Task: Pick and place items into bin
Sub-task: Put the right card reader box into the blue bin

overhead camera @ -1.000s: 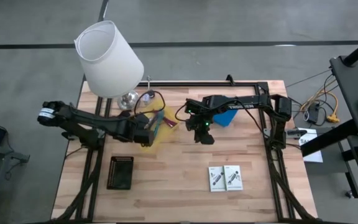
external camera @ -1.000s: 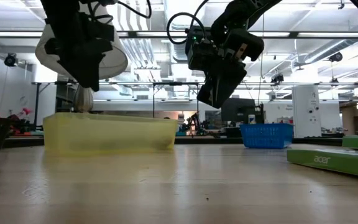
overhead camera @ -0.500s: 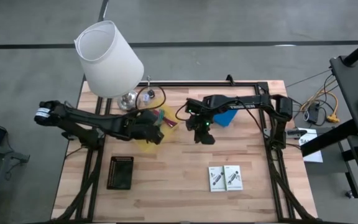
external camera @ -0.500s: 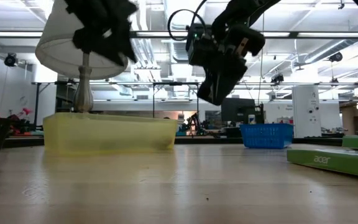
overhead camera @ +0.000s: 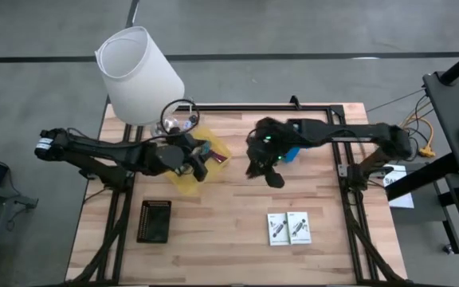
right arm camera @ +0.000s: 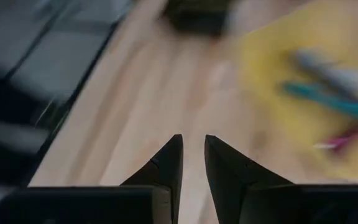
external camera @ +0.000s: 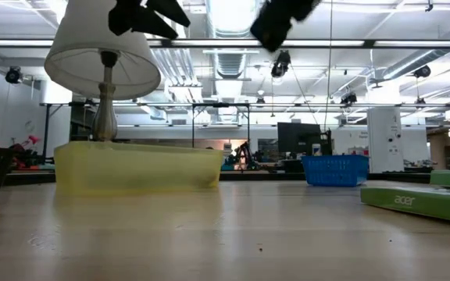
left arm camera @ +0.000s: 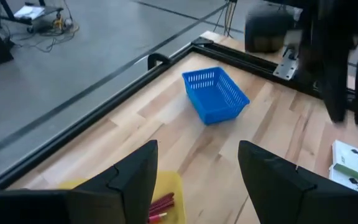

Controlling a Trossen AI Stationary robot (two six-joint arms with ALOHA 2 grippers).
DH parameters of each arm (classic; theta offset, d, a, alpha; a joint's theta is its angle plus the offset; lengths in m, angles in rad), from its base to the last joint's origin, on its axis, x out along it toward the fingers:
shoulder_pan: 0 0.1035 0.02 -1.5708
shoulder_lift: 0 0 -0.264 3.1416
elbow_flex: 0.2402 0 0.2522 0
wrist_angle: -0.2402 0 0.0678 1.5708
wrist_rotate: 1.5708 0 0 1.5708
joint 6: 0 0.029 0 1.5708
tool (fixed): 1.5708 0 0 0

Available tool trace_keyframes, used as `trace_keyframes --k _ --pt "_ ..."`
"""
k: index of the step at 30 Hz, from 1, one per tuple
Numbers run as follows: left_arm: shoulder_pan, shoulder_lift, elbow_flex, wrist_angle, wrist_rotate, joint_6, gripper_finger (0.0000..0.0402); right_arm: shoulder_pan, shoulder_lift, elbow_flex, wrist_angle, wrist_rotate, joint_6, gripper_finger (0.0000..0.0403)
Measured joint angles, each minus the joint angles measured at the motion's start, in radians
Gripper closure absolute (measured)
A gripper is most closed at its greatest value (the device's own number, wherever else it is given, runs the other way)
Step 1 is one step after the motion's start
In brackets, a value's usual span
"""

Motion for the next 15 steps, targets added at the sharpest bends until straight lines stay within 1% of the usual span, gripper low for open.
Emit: trace_keyframes --k 2,4,5,6,8,10,13,15 --pt "0.000 -0.023 -0.007 0.002 0.000 0.013 0.0194 0.017 -0.047 0.000 0.039 0.181 0.200 0.0346" --pt "0.000 -0.050 -0.018 0.002 0.000 0.023 0.0194 0.026 -0.085 0.000 0.043 0.353 0.407 0.0346" --pt "0.000 -0.060 -0.024 0.000 0.000 0.024 0.0194 0.029 -0.100 0.000 0.035 0.422 0.499 0.0346" --pt "0.000 -0.070 -0.028 0.000 0.000 0.024 0.0194 0.031 -0.115 -0.001 0.023 0.466 0.584 0.0346" --pt "0.000 -0.094 -0.041 -0.021 0.003 0.021 0.0194 0.031 -0.137 -0.002 -0.008 0.528 0.755 0.0346" --pt "0.000 -0.110 -0.041 -0.047 0.001 0.017 0.0194 0.032 -0.150 -0.002 -0.071 0.573 0.888 0.0346" --pt "0.000 -0.125 -0.041 -0.100 0.001 0.029 0.0194 0.036 -0.153 -0.002 -0.220 0.582 1.020 0.0341" --pt "0.000 -0.134 -0.041 -0.113 0.002 0.059 0.0194 0.055 -0.145 -0.004 -0.347 0.583 1.106 0.0330"
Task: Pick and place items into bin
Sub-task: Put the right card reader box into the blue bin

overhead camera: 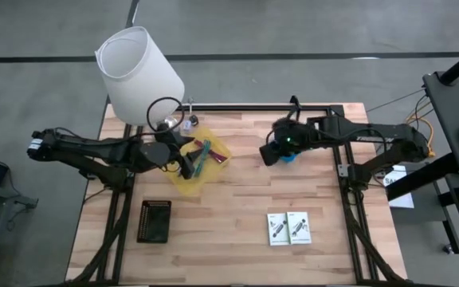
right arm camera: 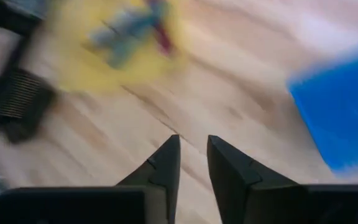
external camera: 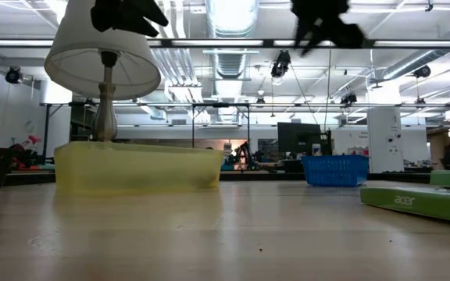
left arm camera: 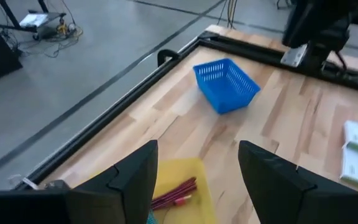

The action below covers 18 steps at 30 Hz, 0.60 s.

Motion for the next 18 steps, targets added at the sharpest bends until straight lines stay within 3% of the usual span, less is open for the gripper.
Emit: trace_keyframes --k 4,7,12,18 --pt "0.002 -0.002 0.000 0.002 -0.011 0.005 0.0194 0.074 0.032 -0.020 -0.255 -0.048 0.150 0.0292" --pt "0.002 0.013 0.000 0.002 -0.022 0.040 0.0194 0.140 0.049 -0.070 -0.353 -0.107 0.274 0.0254" --pt "0.002 0.036 0.000 -0.002 -0.024 0.065 0.0194 0.276 0.050 -0.157 -0.321 -0.157 0.499 0.0203" --pt "0.002 0.036 0.000 -0.017 -0.024 0.099 0.0194 0.455 0.050 -0.251 -0.181 -0.155 0.756 0.0189"
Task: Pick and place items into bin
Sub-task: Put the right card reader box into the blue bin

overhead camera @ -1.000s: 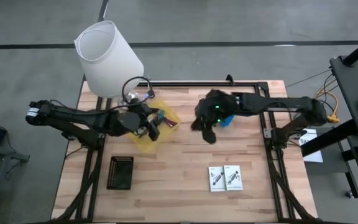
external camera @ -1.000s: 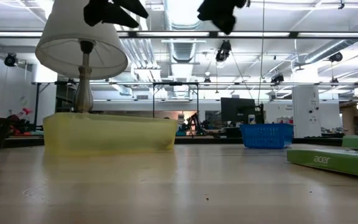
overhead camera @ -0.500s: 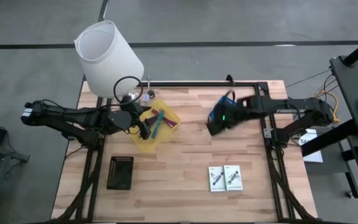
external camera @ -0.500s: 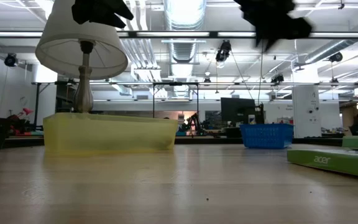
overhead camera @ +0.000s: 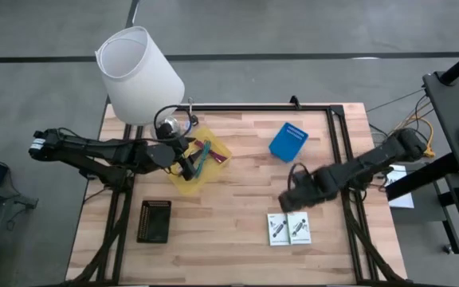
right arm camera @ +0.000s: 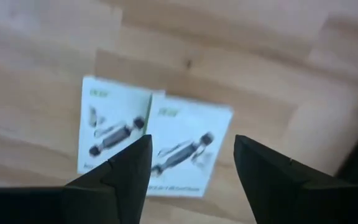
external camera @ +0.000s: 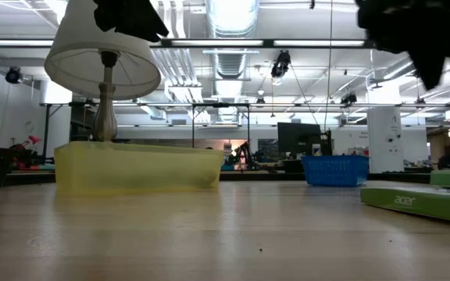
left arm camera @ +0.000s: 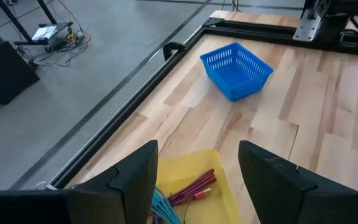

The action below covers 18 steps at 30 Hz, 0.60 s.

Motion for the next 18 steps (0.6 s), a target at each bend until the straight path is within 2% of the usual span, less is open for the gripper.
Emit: trace_keyframes --k 8,13,18 --pt "0.000 -0.009 0.000 0.003 0.000 0.025 0.0194 0.130 0.000 -0.146 0.256 0.000 0.241 0.0188" --pt "0.000 -0.008 0.000 0.002 0.000 0.025 0.0194 0.152 0.000 -0.182 0.292 0.000 0.280 0.0188" --pt "0.000 -0.008 0.000 0.001 0.000 0.025 0.0194 0.152 0.000 -0.186 0.298 0.006 0.236 0.0188"
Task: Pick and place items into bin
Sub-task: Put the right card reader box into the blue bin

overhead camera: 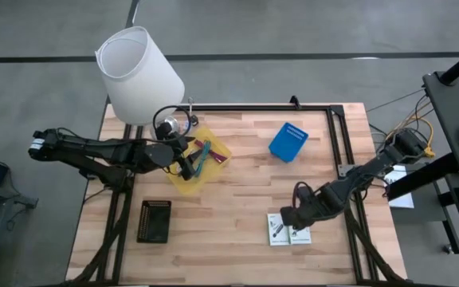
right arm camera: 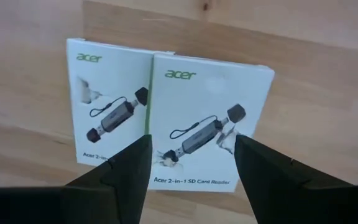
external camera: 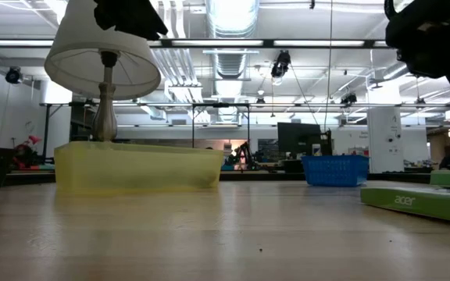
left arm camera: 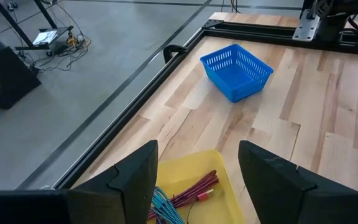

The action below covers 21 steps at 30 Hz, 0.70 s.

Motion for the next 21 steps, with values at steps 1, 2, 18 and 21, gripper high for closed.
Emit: trace_keyframes --k 1,2,18,21 --pt "0.000 0.000 0.000 0.000 0.000 0.000 0.0194 0.000 0.000 0.000 0.005 0.009 -0.018 0.0188" --pt "0.000 0.000 0.000 0.000 0.000 0.000 0.0194 0.000 0.000 0.000 0.012 0.020 -0.034 0.0188" --pt "0.000 0.000 0.000 -0.007 0.000 0.000 0.0194 0.042 0.002 -0.015 0.023 0.047 -0.092 0.0188" --pt "0.000 0.000 0.000 -0.007 0.000 0.000 0.0194 0.068 0.002 -0.040 0.028 0.046 -0.026 0.0188"
